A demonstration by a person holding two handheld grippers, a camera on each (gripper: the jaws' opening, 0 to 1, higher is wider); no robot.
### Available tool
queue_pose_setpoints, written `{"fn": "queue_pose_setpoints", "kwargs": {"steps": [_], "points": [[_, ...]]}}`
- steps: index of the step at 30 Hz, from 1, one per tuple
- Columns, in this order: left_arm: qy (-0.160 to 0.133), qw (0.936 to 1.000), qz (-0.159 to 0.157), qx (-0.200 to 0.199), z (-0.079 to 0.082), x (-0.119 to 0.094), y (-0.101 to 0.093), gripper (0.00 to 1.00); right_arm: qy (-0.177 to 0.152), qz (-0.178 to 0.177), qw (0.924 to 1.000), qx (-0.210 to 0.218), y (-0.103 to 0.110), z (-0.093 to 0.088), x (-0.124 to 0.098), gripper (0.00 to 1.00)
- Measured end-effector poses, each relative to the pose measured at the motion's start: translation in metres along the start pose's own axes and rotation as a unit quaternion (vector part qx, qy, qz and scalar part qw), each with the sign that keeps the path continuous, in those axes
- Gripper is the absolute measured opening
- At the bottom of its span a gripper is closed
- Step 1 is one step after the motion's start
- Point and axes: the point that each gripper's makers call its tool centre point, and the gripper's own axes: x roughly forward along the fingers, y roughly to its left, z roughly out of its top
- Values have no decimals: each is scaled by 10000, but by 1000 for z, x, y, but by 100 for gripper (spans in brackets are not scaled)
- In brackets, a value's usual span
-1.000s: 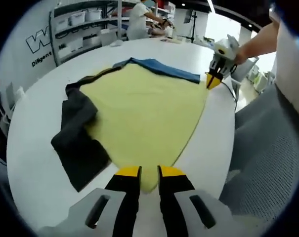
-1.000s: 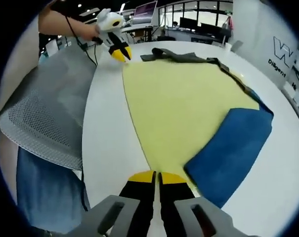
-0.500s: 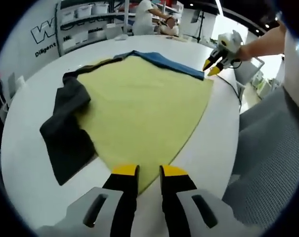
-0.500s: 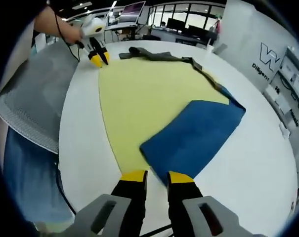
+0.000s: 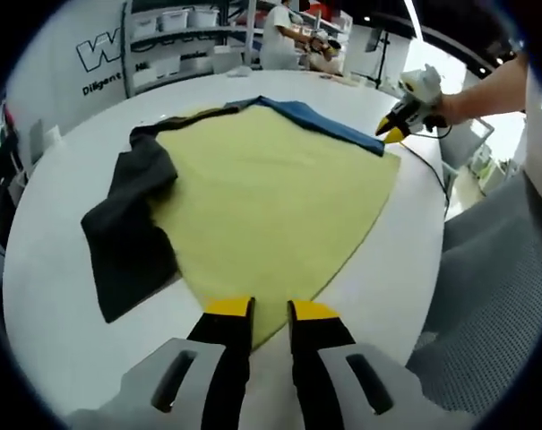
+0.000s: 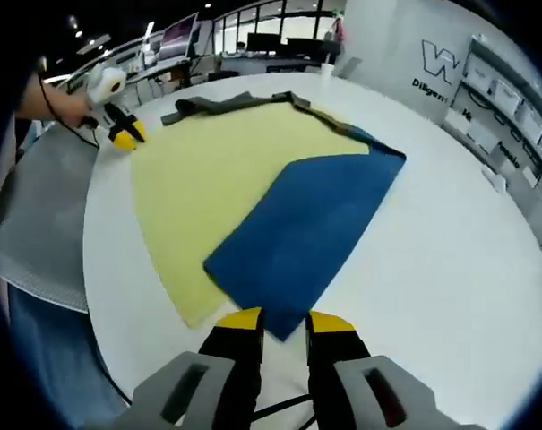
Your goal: Fold the garment on the visible template until the final outline fits inside the template.
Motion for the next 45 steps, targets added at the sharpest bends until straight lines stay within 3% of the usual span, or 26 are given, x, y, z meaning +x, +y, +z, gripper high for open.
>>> {"fn": "queue_pose_setpoints", "kwargs": {"steps": [3, 10, 12, 14, 20, 26, 37, 45], "points": [[-6, 10000, 16, -17, 0, 0, 0, 14, -15, -5, 9997, 260, -1, -1, 2, 15], [-13, 10000, 52, -66, 1, 1, 1, 14, 88, -11, 9993, 367, 4, -2, 6, 12], [-17, 10000, 64, -69, 1, 1, 1, 14, 114, -156, 9998, -15, 2, -2, 5, 9], [-16, 9999, 74, -79, 0, 1, 1, 13, 174, -72, 9998, 84, 5, -4, 5, 0], [4, 9999, 81, -91, 0, 1, 0, 13, 234, -173, 9996, -51, -7, -7, 2, 0], [56, 9999, 87, -66, 0, 1, 0, 12, 230, -482, 9986, 46, -48, -12, -10, 0], [220, 9997, 87, -54, 1, 2, 0, 11, 579, -1027, 9928, 216, -140, -40, -25, 0], [354, 9993, 81, -53, 1, 2, 2, 10, 830, -1301, 9879, 159, -197, -47, -32, 0]]}}
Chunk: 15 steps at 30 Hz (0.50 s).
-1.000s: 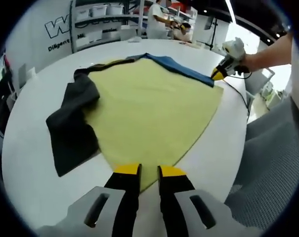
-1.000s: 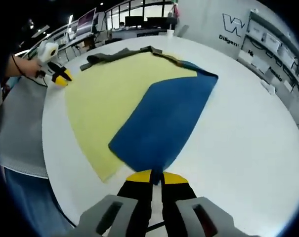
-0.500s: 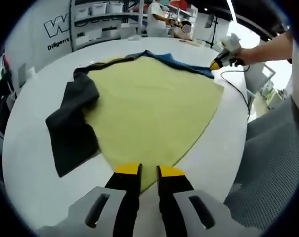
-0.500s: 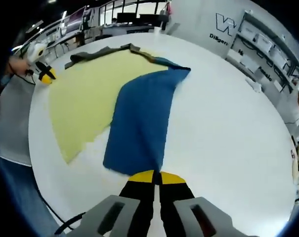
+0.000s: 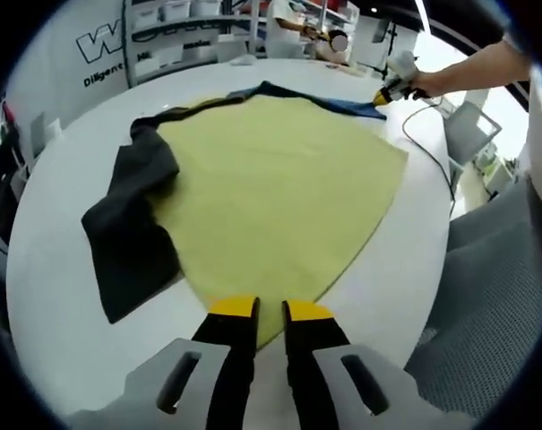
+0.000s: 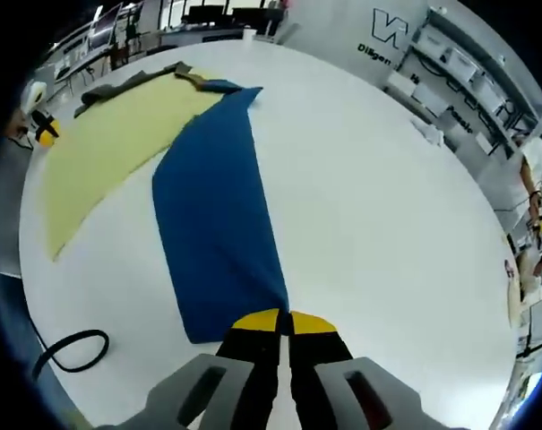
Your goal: Fold the garment on the visible template until the final outline fits inside the template.
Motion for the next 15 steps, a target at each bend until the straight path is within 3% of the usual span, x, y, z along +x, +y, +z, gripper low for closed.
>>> {"fn": "queue_pose_setpoints", "kwargs": {"steps": [15], "points": [[102, 9999, 71, -60, 1, 1, 0, 10, 148, -442, 9989, -103, -77, -3, 17, 0]]}}
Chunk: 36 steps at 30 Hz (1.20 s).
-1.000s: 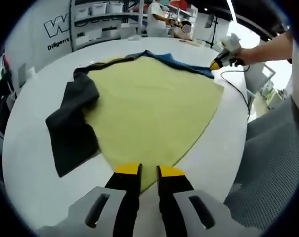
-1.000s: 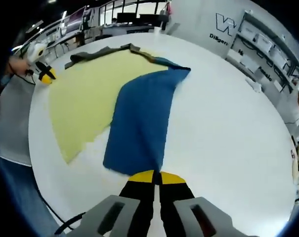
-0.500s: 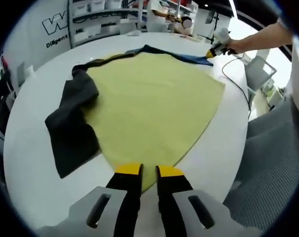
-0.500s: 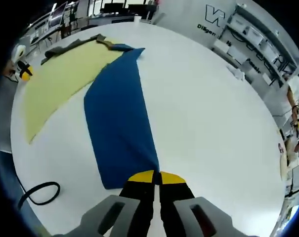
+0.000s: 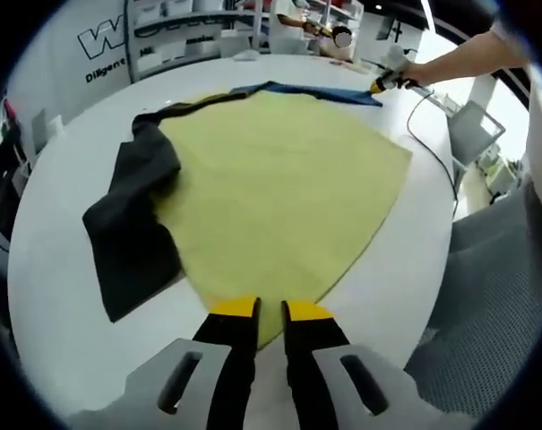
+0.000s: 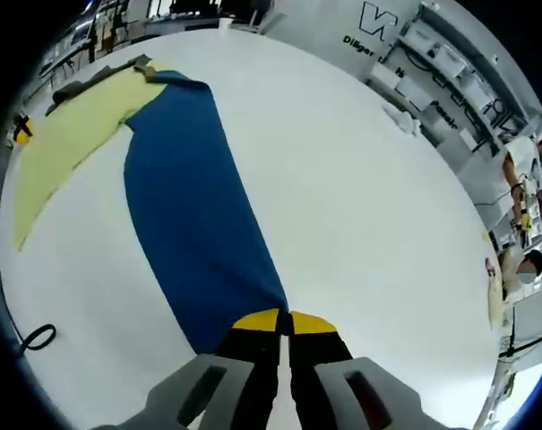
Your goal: Fold the garment on the visible template until the final outline fits inside the template.
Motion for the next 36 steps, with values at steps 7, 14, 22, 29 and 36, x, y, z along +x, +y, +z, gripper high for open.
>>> {"fn": "queue_pose_setpoints", "kwargs": {"steps": [7, 14, 22, 29, 36], "points": [[18, 10000, 64, -53, 2, 1, 1, 9, 12, -157, 9995, -275, -25, 12, 15, 0], [27, 9999, 93, -89, 3, 2, 3, 8, 52, -228, 9991, -355, -32, 24, 21, 0], [13, 9998, 128, -173, 3, 2, 3, 8, 252, -282, 9986, -376, -34, 24, 29, 0], [4, 9996, 133, -251, 3, 2, 4, 8, 464, -328, 9982, -184, -31, 20, 24, 0], [-24, 9995, 162, -288, 4, 2, 4, 7, 466, -371, 9975, -387, -38, 18, 24, 0]]}}
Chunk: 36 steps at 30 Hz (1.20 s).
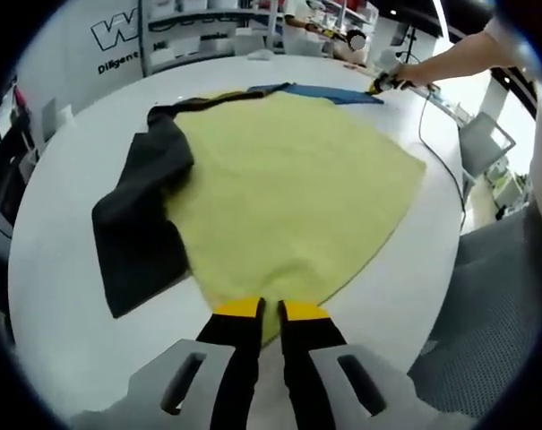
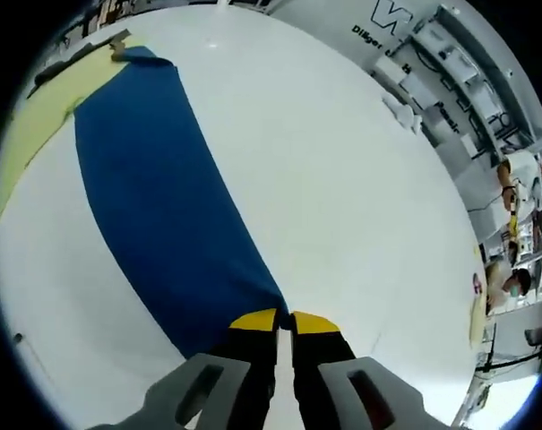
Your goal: Fold the garment on the visible template until the final outline fits inside the template.
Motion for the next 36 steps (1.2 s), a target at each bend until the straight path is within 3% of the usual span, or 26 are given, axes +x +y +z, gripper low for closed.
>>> {"fn": "queue_pose_setpoints", "kwargs": {"steps": [3, 7, 8, 10, 19, 22, 27, 29, 35, 36], "points": [[3, 10000, 11, -11, 0, 0, 0, 7, -93, -143, 9996, 239, -3, 4, -6, 3], [13, 10000, 5, -23, 0, 0, 0, 7, -221, -227, 9993, 174, 2, 11, -14, 8], [12, 10000, 5, -27, 0, 0, 0, 7, -447, -63, 9987, 254, 11, 20, -15, 8], [8, 10000, 12, -48, 0, 0, 0, 7, -399, -196, 9990, -112, 13, 22, -19, 11], [-49, 9998, 16, -183, 0, 0, 0, 7, -838, -2, 9965, -51, 45, 50, -41, 12], [-315, 9990, -8, -318, 9, -3, 0, 7, -1126, -17, 9936, -86, 59, 64, -54, 13], [-586, 9972, 14, -462, 18, -9, 8, 7, -1653, 193, 9856, -307, 97, 92, -77, 16], [-641, 9968, 38, -484, 19, -11, 11, 8, -1798, 256, 9828, -325, 105, 97, -74, 17], [-875, 9938, 174, -657, 19, -23, 29, 10, -2310, 612, 9689, -645, 166, 129, -106, 22], [-891, 9933, 209, -700, 18, -24, 32, 10, -2508, 721, 9629, -685, 180, 138, -114, 23]]}}
